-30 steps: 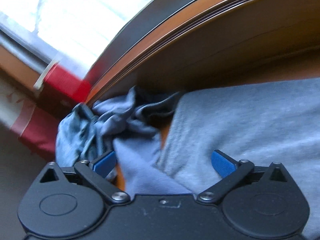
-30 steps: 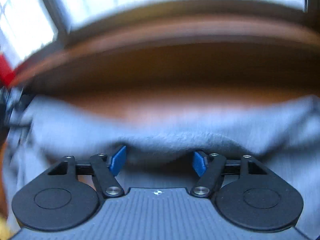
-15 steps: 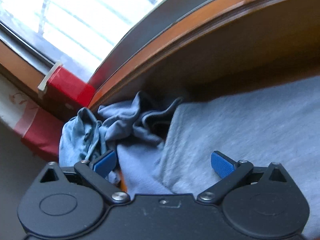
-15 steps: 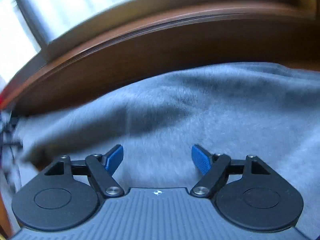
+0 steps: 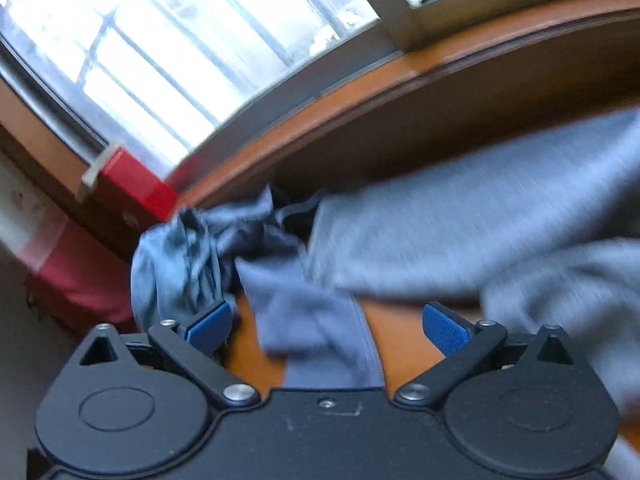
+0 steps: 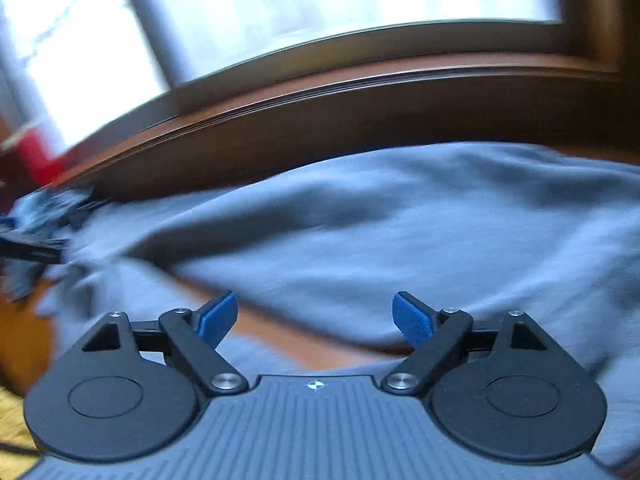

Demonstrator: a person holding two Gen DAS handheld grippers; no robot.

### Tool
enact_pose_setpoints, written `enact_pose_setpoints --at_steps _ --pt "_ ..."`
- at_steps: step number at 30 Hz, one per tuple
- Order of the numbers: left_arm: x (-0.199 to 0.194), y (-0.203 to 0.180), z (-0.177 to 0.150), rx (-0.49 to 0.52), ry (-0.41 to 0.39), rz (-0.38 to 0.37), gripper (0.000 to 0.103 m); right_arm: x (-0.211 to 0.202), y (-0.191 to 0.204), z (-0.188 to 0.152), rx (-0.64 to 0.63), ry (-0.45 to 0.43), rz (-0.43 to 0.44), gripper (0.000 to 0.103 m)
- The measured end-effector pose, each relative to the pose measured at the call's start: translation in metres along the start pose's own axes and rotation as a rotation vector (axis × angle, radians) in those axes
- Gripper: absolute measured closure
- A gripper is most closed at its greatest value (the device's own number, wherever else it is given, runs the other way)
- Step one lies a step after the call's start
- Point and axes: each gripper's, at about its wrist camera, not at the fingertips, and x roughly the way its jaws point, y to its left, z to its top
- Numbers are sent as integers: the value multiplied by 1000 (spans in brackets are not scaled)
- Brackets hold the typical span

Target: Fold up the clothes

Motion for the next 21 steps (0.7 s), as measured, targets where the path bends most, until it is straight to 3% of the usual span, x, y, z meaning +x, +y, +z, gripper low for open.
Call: enact_pose_setpoints --at_steps 4,9,11,13,14,15,16,18,21 --pt "-32 -10 -34 -21 42 -114 1 13 26 -7 -104 104 127 16" --pt "-58 -41 -58 -18 41 -234 1 33 47 -20 -271 206 185 6" --pt "-56 -59 -62 -6 38 -249 1 36 52 -25 -343 203 176 5" --pt "-48 -75 -66 3 34 -225 6 36 58 -30 -429 182 156 10" --pt "-43 -73 -67 -7 47 -195 27 34 59 -33 -461 167 139 24" --pt "-39 -65 -66 -28 69 -151 68 32 60 -35 -479 150 117 44" --pt "-34 -56 -66 -50 91 -107 81 27 56 -32 -439 134 132 54" --pt "-24 -39 -65 -92 135 -19 82 15 46 -24 -334 103 178 63" --pt "-1 -4 -69 -163 226 135 80 10 42 -16 -248 92 287 58"
